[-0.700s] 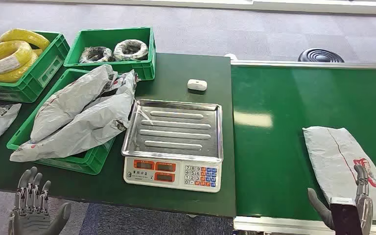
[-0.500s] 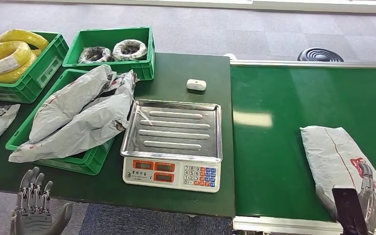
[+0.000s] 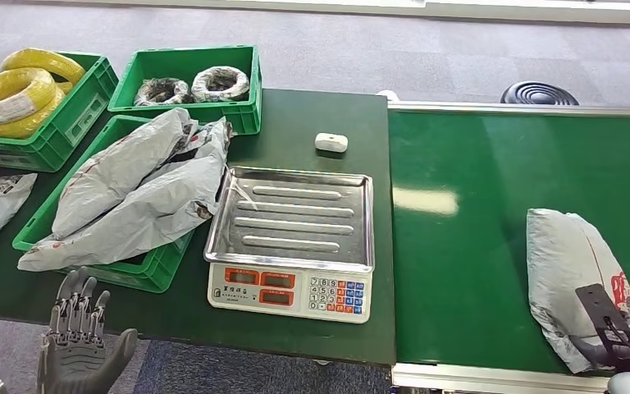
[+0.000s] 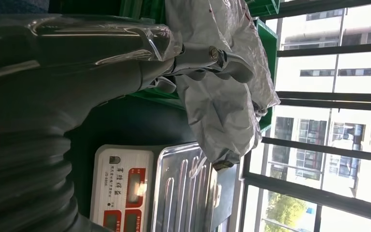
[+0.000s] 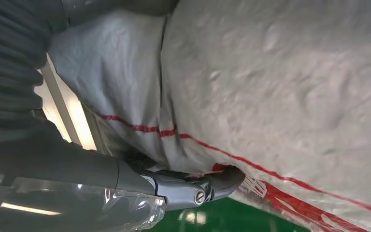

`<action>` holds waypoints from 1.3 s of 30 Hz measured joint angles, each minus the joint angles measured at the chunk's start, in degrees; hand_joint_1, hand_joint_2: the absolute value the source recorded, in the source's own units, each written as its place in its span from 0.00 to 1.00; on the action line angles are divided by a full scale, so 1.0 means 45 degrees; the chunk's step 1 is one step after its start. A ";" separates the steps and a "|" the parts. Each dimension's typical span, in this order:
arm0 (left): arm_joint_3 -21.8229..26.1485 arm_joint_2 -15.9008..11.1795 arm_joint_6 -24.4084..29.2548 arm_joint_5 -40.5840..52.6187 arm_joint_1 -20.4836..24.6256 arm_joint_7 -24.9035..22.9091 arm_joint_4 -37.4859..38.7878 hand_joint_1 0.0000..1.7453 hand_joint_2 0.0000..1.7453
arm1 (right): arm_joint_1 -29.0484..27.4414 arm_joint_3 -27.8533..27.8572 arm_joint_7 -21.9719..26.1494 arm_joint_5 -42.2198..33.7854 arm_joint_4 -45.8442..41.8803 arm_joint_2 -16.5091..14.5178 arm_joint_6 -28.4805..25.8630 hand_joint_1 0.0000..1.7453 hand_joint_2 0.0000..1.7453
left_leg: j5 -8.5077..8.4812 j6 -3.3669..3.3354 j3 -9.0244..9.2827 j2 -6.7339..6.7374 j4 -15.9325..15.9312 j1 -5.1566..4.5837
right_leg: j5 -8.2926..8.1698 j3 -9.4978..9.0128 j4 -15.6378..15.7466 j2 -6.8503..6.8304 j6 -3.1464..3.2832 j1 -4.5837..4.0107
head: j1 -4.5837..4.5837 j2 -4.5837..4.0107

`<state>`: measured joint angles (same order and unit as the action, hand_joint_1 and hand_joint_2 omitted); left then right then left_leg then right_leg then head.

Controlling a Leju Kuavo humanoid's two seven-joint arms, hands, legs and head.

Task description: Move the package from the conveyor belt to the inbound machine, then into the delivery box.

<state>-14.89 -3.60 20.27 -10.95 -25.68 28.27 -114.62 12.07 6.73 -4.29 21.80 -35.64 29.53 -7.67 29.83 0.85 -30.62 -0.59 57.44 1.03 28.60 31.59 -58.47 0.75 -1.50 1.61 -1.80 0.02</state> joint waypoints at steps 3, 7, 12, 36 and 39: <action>-0.0034 -0.0002 0.0029 0.0063 0.0022 -0.0092 -0.0014 0.00 1.00 | 0.0463 -0.0039 0.0128 0.0240 0.0413 0.0072 -0.0244 1.00 1.00 | 0.0000 0.0000 -0.0014 -0.0001 -0.0001 -0.0001 | 0.0000 -0.0012 -0.0001 0.0000 0.0000 0.0001 | 0.0003 0.0000; -0.0028 -0.0006 0.0055 0.0087 0.0008 -0.0124 -0.0181 0.00 1.00 | 0.1089 -0.0075 0.1385 0.0182 0.0362 0.0004 -0.1838 1.00 1.00 | -0.0003 -0.0003 -0.0024 0.0008 -0.0003 -0.0011 | -0.0007 -0.0014 -0.0004 0.0005 -0.0001 0.0007 | -0.0003 0.0000; -0.0028 -0.0012 0.0064 0.0087 -0.0026 -0.0109 -0.0369 0.00 1.00 | 0.1773 -0.0083 0.2195 -0.0221 -0.0485 -0.0120 -0.2884 1.00 1.00 | -0.0018 -0.0009 -0.0007 -0.0018 -0.0001 -0.0007 | -0.0007 -0.0012 -0.0005 -0.0022 -0.0002 0.0004 | -0.0001 0.0000; -0.0103 0.0324 -0.2164 0.1040 0.2493 0.0229 0.0497 0.00 1.00 | 0.5027 -0.7662 0.4249 0.4491 -0.7191 -0.4805 -0.2764 1.00 1.00 | -0.0106 0.0068 -0.0066 -0.0034 -0.0009 0.0037 | -0.0034 0.0071 -0.0069 -0.0033 0.0045 -0.0038 | 0.0001 0.0000; -0.0106 0.0464 -0.2244 0.1084 0.2722 0.0198 0.0690 0.00 1.00 | 0.5052 -0.8283 0.4335 0.4560 -0.7140 -0.5273 -0.2769 1.00 1.00 | -0.0106 0.0067 -0.0083 -0.0033 -0.0007 0.0032 | -0.0034 0.0073 -0.0061 -0.0034 0.0044 -0.0033 | 0.0004 0.0000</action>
<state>-15.37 -1.51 10.17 -6.07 -13.44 29.16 -111.51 34.80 -30.54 15.21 42.32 -67.77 5.80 -20.13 29.36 1.15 -31.00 -0.75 57.41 1.17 28.44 31.92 -58.74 0.60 -1.30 1.46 -1.78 0.02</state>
